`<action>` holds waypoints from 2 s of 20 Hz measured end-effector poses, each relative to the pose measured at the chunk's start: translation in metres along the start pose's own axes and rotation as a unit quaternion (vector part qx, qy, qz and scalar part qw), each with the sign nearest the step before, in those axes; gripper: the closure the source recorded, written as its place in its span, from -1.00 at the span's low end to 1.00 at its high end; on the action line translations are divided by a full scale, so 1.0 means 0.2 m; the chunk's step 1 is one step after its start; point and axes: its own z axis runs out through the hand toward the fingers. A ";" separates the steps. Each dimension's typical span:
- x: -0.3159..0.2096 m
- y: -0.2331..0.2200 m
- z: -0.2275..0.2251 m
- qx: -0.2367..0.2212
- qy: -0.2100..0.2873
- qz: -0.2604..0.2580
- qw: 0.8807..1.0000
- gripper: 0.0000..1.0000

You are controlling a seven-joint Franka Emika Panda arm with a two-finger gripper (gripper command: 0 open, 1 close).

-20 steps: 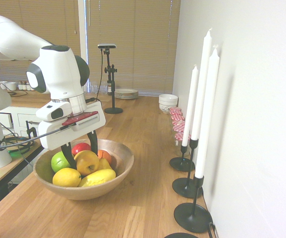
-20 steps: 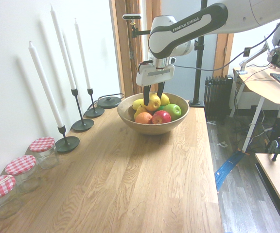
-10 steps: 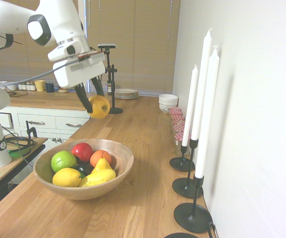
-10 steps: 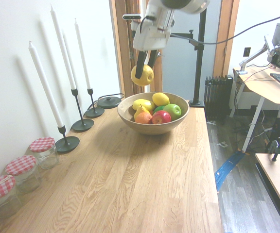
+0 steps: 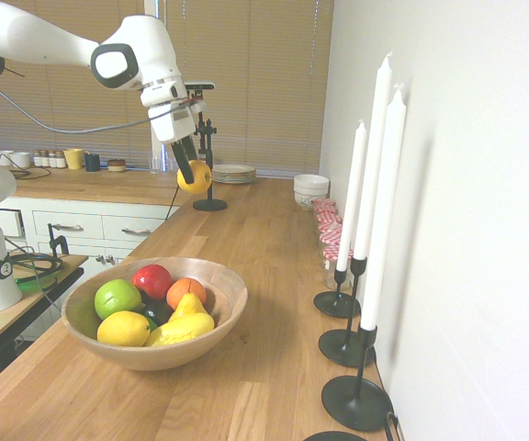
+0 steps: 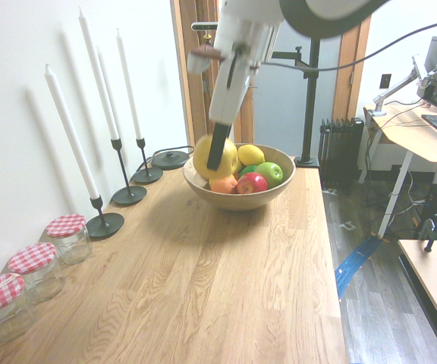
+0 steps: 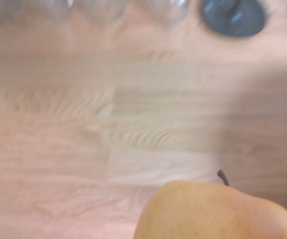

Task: Take pear out of the basket

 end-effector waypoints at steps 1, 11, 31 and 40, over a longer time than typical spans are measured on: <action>-0.04 -0.02 0.06 -0.004 -0.002 -0.001 1.000 1.00; -0.18 -0.02 0.63 -0.042 -0.031 0.023 0.998 1.00; -0.19 0.03 0.94 -0.066 -0.052 0.038 0.996 -1.00; -0.18 0.04 0.94 -0.067 -0.052 0.040 0.996 -1.00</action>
